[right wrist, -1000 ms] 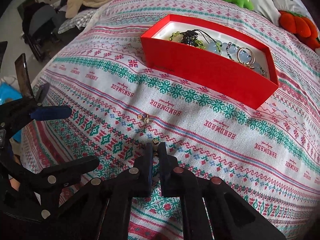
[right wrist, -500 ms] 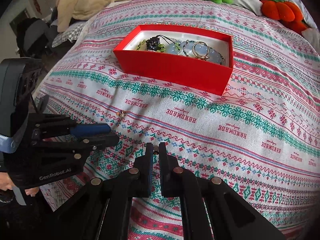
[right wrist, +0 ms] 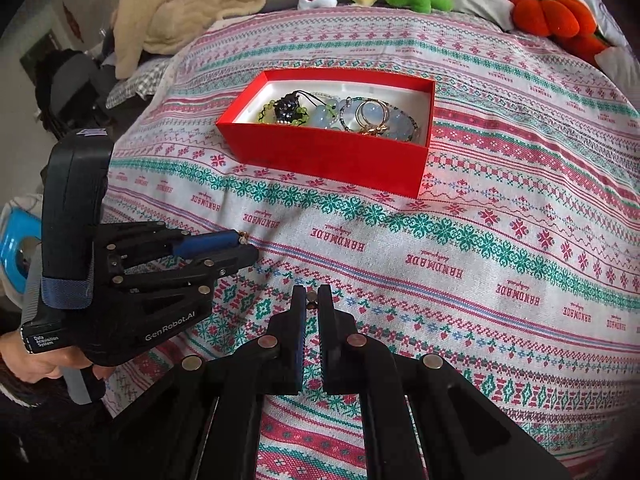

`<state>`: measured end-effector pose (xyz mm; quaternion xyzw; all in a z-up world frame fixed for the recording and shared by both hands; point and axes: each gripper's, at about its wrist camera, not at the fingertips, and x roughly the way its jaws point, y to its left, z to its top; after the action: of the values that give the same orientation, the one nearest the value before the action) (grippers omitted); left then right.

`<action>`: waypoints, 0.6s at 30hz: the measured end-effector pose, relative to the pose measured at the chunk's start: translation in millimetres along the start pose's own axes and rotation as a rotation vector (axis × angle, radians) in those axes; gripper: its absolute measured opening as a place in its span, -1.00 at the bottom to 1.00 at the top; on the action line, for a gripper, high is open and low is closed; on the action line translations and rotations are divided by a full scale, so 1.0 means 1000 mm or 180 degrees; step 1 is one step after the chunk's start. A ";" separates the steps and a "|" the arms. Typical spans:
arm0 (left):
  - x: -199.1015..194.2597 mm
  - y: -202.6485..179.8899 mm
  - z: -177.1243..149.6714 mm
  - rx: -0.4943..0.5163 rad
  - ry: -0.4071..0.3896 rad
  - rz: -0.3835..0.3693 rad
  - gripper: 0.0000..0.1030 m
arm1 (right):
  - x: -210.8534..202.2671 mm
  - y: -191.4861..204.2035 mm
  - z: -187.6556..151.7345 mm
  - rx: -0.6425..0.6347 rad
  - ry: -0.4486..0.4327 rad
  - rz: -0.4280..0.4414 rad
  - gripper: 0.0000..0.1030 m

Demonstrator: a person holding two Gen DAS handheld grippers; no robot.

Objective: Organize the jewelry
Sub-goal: 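Grasp a gold stud with the right tool while the left tool grasps another gold stud, then carry both gold studs into the red box and open both tools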

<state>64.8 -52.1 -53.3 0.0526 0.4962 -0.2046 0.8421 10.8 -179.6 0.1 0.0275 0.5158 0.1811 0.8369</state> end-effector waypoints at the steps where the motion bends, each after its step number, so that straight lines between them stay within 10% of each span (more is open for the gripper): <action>1: 0.001 -0.001 0.001 0.0000 -0.0004 0.0016 -0.58 | 0.000 0.000 0.000 0.0006 -0.0001 0.0001 -0.89; 18: -0.013 0.016 0.008 -0.0189 -0.0026 0.0052 -0.80 | -0.006 -0.007 0.004 0.0082 -0.0093 -0.0070 -0.89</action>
<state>72.5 -36.0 -39.6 0.0309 0.4982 -0.1832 0.8469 14.2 -187.6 5.3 0.0352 0.5061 0.1647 0.8459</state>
